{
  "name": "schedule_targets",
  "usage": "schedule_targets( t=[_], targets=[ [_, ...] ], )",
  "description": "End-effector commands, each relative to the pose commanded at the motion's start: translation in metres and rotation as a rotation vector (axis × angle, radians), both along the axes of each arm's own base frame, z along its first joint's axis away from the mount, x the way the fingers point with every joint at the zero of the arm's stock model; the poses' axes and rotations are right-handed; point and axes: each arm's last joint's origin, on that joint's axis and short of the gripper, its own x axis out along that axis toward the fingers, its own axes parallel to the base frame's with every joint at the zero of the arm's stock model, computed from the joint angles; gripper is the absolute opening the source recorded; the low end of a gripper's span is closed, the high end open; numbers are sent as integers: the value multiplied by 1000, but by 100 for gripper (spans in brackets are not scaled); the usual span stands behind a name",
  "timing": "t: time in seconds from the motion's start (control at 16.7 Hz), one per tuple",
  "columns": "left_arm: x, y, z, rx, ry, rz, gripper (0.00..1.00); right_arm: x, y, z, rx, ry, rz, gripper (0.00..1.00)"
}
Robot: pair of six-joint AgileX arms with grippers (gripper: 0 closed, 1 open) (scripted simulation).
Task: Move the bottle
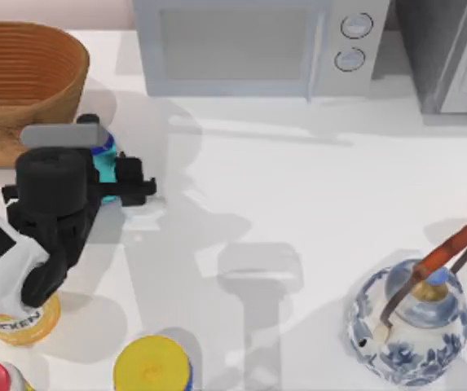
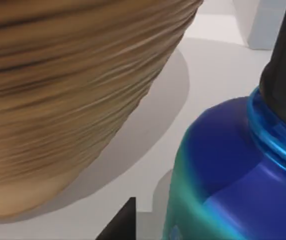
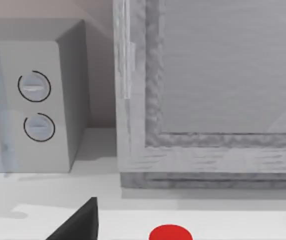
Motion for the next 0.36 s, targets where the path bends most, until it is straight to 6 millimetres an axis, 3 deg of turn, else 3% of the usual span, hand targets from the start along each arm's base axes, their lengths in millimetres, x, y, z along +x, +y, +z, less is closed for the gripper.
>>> schedule_targets(
  t=[0.36],
  targets=[
    [0, 0, 0, 0, 0, 0, 100, 0, 0, 0, 0, 0, 0, 100]
  ],
)
